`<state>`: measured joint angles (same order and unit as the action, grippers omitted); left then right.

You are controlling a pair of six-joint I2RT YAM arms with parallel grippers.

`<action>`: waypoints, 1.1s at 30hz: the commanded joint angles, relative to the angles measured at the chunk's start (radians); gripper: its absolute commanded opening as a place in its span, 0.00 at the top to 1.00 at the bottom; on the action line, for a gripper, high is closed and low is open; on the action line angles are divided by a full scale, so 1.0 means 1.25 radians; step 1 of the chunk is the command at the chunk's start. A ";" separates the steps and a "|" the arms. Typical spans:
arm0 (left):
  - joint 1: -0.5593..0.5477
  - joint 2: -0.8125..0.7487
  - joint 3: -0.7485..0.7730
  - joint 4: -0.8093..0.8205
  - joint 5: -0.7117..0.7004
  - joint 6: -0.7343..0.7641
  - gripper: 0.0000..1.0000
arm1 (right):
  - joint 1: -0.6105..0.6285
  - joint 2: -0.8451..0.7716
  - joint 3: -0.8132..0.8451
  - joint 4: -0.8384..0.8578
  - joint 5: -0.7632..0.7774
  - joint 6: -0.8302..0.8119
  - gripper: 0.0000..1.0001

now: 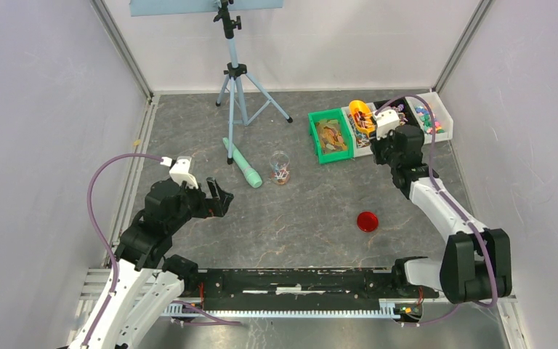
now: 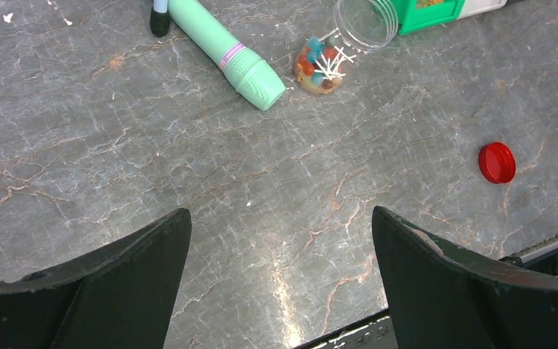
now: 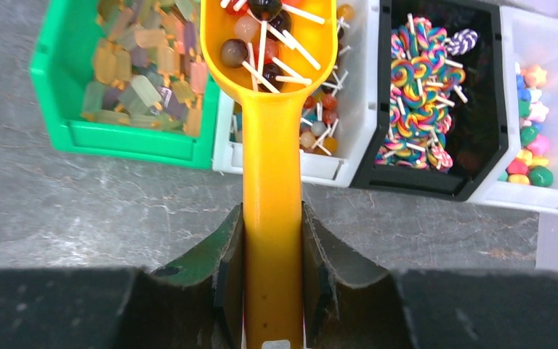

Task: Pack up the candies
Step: Scoop the fake candies from the storage box, then place the fake candies in the packing bottle.

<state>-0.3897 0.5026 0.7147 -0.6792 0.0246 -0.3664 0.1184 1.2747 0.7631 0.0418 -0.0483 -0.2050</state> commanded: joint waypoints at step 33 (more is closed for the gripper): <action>-0.003 -0.025 0.009 0.014 -0.033 0.002 0.00 | 0.463 -0.065 0.310 -0.534 0.060 -0.044 1.00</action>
<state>-0.3897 0.4850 0.7147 -0.6807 -0.0177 -0.3668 0.6628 1.1797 1.0618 -0.5480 -0.0181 -0.2356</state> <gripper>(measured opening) 0.997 0.327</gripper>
